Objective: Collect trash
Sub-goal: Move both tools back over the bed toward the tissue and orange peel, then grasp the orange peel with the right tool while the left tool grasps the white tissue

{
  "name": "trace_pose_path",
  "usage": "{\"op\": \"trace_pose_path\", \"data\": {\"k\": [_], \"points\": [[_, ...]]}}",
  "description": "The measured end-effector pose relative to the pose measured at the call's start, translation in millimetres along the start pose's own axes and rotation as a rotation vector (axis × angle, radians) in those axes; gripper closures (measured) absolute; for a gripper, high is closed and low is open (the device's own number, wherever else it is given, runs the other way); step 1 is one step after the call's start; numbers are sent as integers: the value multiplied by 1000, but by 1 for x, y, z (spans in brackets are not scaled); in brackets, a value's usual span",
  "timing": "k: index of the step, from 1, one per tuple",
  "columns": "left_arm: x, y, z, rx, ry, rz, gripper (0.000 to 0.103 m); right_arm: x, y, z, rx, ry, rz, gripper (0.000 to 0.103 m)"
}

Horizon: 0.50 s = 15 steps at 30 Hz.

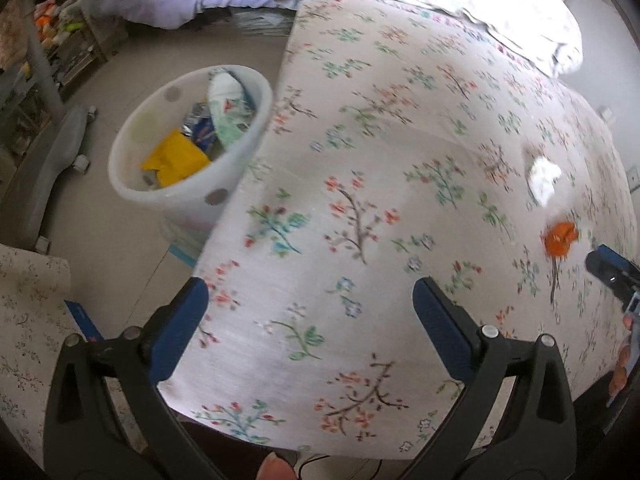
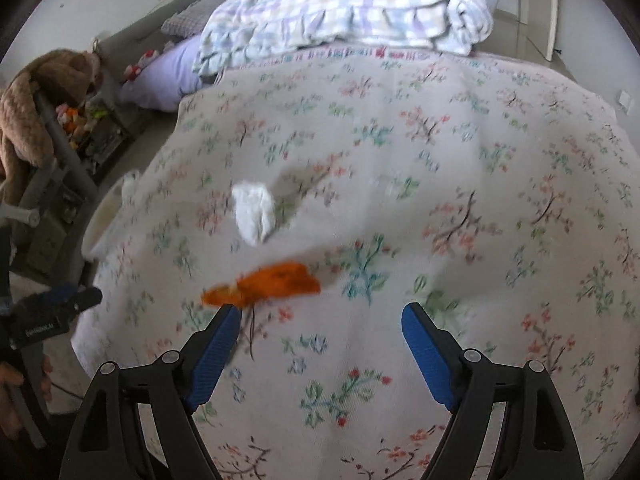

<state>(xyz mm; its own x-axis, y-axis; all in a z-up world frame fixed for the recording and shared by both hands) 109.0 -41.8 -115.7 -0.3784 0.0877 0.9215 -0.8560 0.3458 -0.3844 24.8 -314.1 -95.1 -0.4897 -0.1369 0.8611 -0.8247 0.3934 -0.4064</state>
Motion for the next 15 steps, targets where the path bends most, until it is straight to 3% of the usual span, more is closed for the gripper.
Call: {"op": "trace_pose_path", "data": {"k": [6, 15], "points": [[-2, 3, 2, -1, 0, -10, 1, -10, 13, -18, 63, -18, -8, 19], [-4, 2, -3, 22, 6, -9, 1, -25, 0, -32, 114, 21, 88, 18]]}}
Point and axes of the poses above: each gripper's, at about its wrist camera, not at the fingertips, and x roughly against the way its jaws point, z to its right, y to its underside, the point moved 7 cm from there along -x, roughly the way its jaws point, and after that the axes turned 8 degrees about -x, right-handed, at the moved point
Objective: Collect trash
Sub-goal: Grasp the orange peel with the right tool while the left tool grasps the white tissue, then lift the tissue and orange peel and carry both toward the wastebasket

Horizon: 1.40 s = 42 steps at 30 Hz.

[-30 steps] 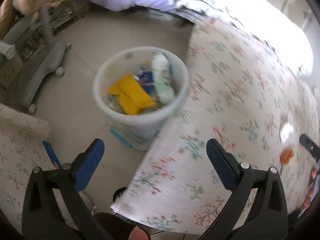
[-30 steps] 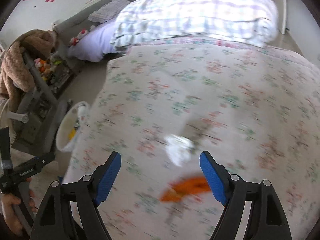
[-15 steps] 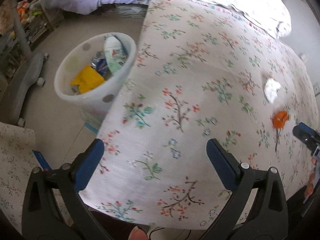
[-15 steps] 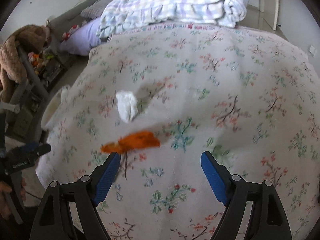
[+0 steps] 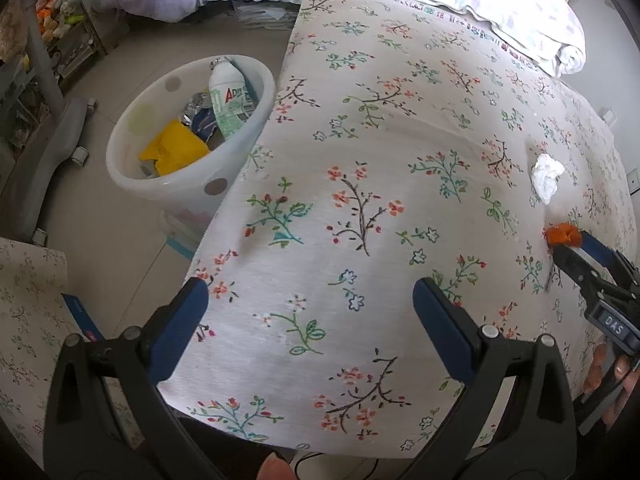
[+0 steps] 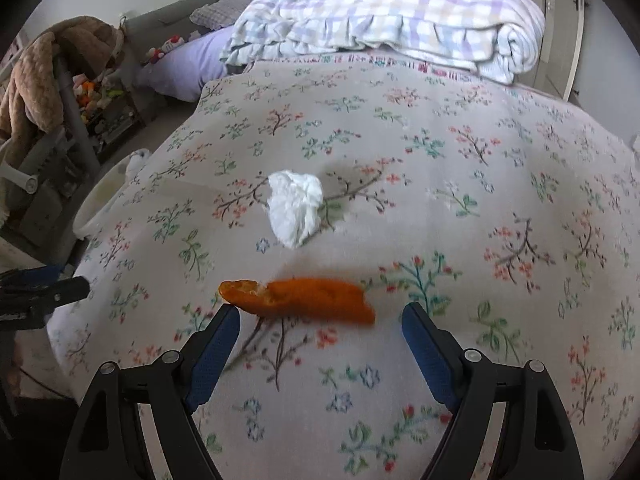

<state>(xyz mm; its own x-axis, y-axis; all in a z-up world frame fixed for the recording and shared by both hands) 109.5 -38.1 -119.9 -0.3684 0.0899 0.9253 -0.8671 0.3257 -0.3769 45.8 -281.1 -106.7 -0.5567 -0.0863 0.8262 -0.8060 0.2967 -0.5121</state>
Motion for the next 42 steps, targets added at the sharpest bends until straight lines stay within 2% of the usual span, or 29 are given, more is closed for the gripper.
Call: {"op": "trace_pose_path", "data": {"k": [3, 5, 6, 8, 10, 16, 23, 28, 31, 34, 35, 37, 41, 42], "points": [[-1, 0, 0, -2, 5, -1, 1, -3, -2, -2, 7, 10, 20, 19], [-1, -1, 1, -4, 7, -1, 1, -3, -3, -3, 21, 15, 34, 31], [-2, -2, 2, -6, 8, -1, 1, -2, -4, -4, 33, 15, 38, 45], [-2, -4, 6, -11, 10, 0, 1, 0, -5, -3, 40, 8, 39, 50], [-2, -7, 12, -18, 13, 1, 1, 1, -6, 2, 23, 4, 32, 80], [-5, -18, 42, -61, 42, 7, 1, 14, -12, 30, -56, 5, 49, 86], [-10, -42, 90, -106, 96, 48, 1, 31, -16, 64, -128, 38, 75, 87], [-18, -59, 136, -128, 184, 72, 1, 39, -16, 96, -193, 62, 80, 87], [-23, -66, 160, -142, 226, 92, 9, 43, -15, 110, -221, 63, 83, 87], [-27, -73, 180, -152, 252, 121, 22, 46, -14, 118, -239, 62, 86, 87], [-29, -75, 185, -154, 254, 127, 28, 47, -15, 120, -243, 61, 86, 87], [-30, -78, 190, -160, 238, 154, 31, 47, -14, 124, -249, 57, 84, 87], [-32, -87, 197, -166, 227, 179, 48, 46, -15, 125, -254, 51, 79, 87], [-32, -88, 198, -167, 223, 183, 58, 46, -15, 125, -254, 50, 78, 87]]}}
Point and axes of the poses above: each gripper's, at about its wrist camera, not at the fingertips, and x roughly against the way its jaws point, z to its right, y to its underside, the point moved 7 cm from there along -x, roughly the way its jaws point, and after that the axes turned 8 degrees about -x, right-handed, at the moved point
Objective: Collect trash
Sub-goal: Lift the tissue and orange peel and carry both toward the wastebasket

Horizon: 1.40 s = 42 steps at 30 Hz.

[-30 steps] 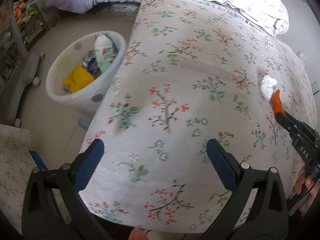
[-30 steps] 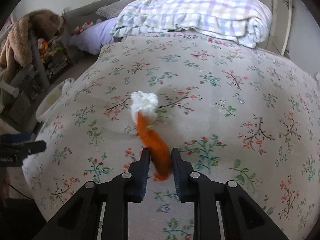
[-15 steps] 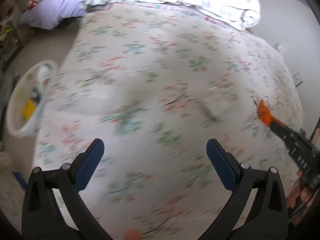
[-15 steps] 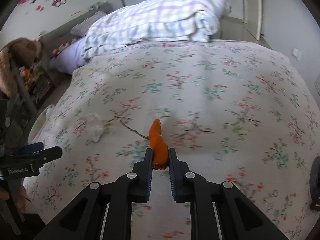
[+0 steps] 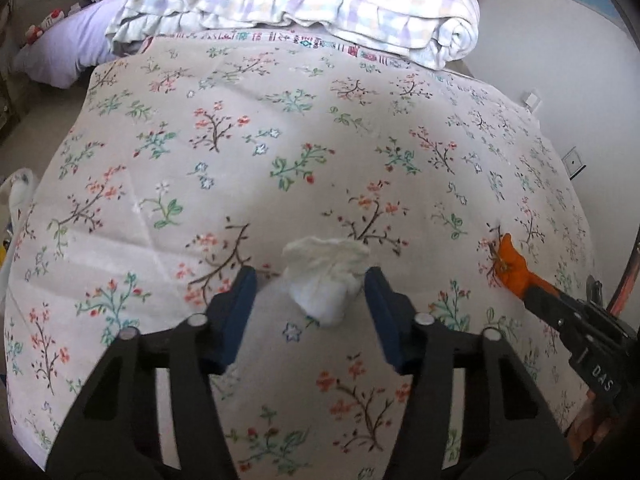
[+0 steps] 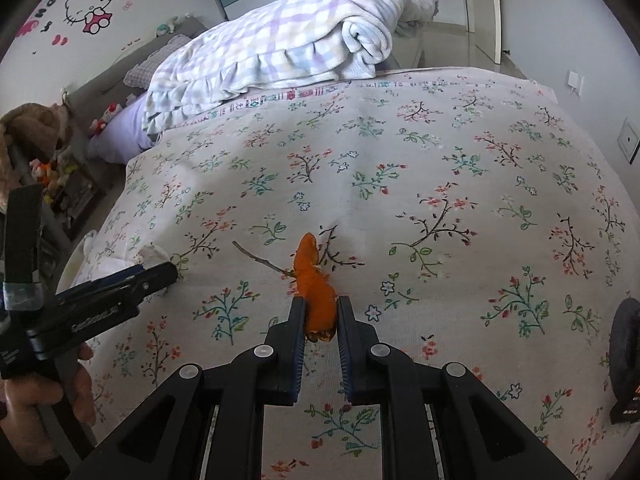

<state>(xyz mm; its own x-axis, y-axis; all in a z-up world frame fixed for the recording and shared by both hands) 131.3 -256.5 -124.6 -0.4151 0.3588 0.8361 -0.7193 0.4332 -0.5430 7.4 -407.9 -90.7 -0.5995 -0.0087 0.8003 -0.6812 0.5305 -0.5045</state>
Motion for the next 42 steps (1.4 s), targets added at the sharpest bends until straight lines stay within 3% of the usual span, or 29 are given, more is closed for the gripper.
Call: {"op": "trace_pose_path", "data": {"k": [2, 8, 21, 42], "points": [[-1, -1, 1, -1, -2, 3, 70, 0, -1, 0, -1, -2, 0, 87], [4, -2, 1, -12, 19, 3, 80, 0, -3, -1, -8, -6, 4, 87], [29, 4, -20, 11, 31, 16, 81, 9, -12, -28, 10, -42, 32, 88], [84, 28, -144, 206, -69, 57, 81, 0, -7, -138, 126, -164, 28, 88]]}}
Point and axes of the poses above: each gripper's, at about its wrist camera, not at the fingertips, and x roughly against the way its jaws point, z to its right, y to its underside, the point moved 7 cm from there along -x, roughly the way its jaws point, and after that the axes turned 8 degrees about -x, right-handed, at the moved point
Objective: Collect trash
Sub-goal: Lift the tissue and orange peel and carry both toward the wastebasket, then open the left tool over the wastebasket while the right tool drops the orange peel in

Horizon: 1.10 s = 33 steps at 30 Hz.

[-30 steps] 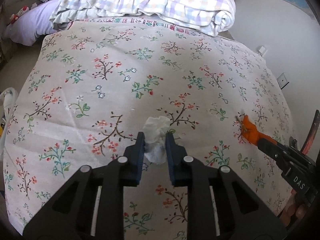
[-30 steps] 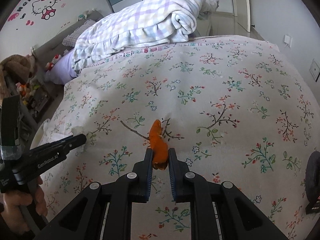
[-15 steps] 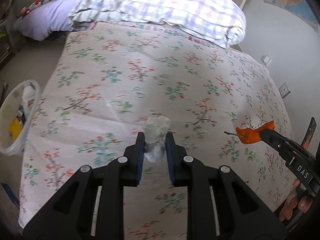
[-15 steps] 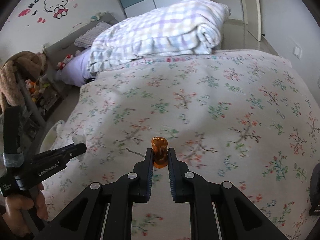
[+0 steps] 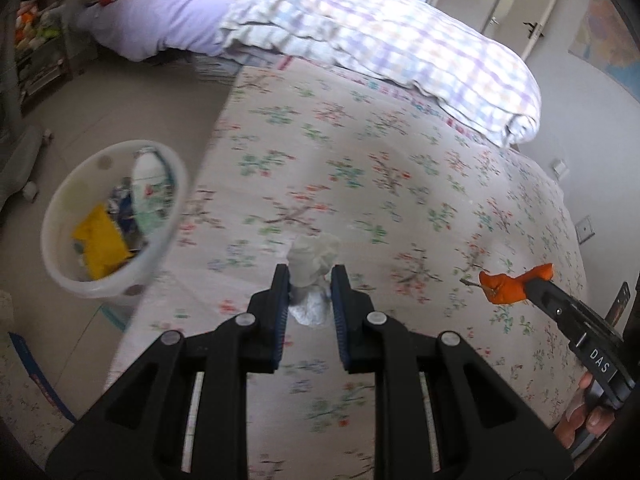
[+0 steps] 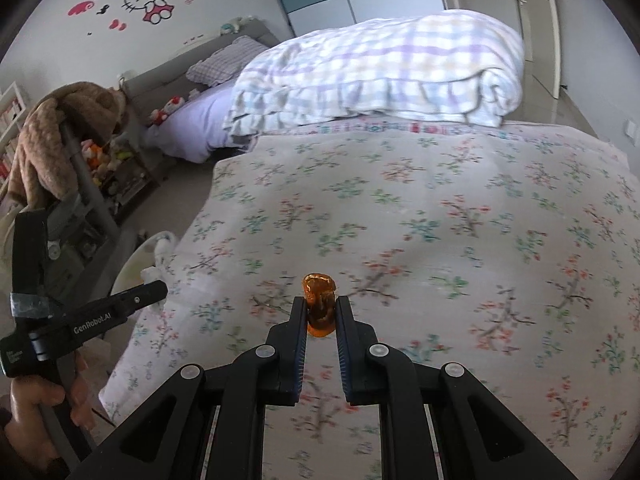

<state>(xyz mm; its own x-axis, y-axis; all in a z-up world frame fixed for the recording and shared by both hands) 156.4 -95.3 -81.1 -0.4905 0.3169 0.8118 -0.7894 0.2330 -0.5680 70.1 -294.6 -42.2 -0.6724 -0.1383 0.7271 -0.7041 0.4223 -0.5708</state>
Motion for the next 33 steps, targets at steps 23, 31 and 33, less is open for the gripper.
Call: {"op": "trace_pose_path", "data": {"k": [23, 31, 33], "points": [[26, -10, -139, 233, -101, 51, 73, -58, -7, -138, 37, -253, -87, 88], [37, 2, -181, 389, -233, 2, 18, -94, -10, -189, 38, -341, -171, 88], [39, 6, -189, 381, -289, -18, 16, -103, -11, -199, 40, -351, -184, 88]]}}
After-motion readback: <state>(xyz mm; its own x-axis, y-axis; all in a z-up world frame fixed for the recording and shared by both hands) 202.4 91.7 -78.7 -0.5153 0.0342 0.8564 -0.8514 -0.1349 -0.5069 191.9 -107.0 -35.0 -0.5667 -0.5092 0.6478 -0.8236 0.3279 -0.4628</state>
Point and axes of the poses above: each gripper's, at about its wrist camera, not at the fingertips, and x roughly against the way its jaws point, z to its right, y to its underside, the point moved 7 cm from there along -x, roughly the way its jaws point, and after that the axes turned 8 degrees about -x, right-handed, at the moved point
